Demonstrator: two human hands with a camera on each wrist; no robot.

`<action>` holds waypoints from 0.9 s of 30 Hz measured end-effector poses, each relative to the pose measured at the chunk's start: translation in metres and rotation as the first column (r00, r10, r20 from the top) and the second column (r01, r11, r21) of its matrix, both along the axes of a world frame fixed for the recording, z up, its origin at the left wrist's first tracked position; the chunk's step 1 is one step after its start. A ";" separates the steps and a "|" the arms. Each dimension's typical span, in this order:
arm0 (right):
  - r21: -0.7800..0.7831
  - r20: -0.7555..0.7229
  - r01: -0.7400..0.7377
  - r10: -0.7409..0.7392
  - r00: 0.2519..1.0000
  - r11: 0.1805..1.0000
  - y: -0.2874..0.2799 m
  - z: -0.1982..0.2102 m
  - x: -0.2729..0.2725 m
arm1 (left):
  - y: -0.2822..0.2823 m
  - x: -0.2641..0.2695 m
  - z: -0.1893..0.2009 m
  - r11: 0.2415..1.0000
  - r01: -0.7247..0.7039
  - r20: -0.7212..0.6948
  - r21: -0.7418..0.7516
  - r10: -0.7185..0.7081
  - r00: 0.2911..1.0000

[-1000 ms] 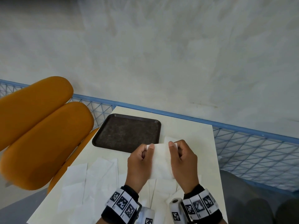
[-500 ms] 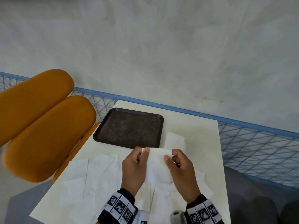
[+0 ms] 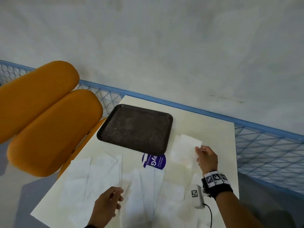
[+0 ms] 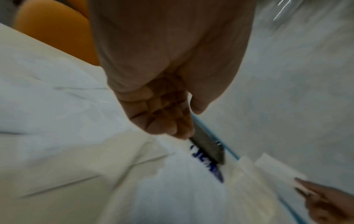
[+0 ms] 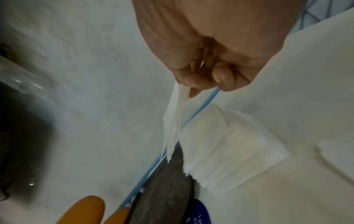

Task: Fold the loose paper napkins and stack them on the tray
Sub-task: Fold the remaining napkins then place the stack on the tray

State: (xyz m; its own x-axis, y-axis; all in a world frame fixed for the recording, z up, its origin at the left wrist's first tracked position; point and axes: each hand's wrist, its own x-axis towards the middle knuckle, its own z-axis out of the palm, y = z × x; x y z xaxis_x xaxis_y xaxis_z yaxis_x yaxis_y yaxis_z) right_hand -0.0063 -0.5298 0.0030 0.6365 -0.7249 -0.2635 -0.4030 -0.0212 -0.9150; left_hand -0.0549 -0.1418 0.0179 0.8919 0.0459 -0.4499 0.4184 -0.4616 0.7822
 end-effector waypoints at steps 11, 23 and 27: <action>-0.105 -0.120 -0.096 0.083 0.989 0.990 -0.011 -0.038 0.037 | 0.090 -0.029 -0.104 0.980 -0.022 -0.107 0.200 0.045 0.993; -0.192 -0.075 0.030 -0.046 0.996 0.981 0.015 -0.032 0.005 | 0.071 -0.037 -0.080 0.957 -0.067 -0.115 0.282 0.103 0.988; -0.215 -0.057 -0.119 0.109 0.992 0.969 0.060 -0.032 -0.038 | 0.068 -0.044 -0.074 0.975 -0.006 -0.117 0.223 0.033 0.993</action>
State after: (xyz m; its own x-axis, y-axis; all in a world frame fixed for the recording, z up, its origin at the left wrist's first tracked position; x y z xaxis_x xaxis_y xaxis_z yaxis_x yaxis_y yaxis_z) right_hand -0.0440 -0.4700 -0.0286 0.7093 -0.6913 -0.1379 -0.4269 -0.2656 -0.8644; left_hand -0.0988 -0.0734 -0.0557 0.8302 0.1736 -0.5298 0.5134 -0.6083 0.6053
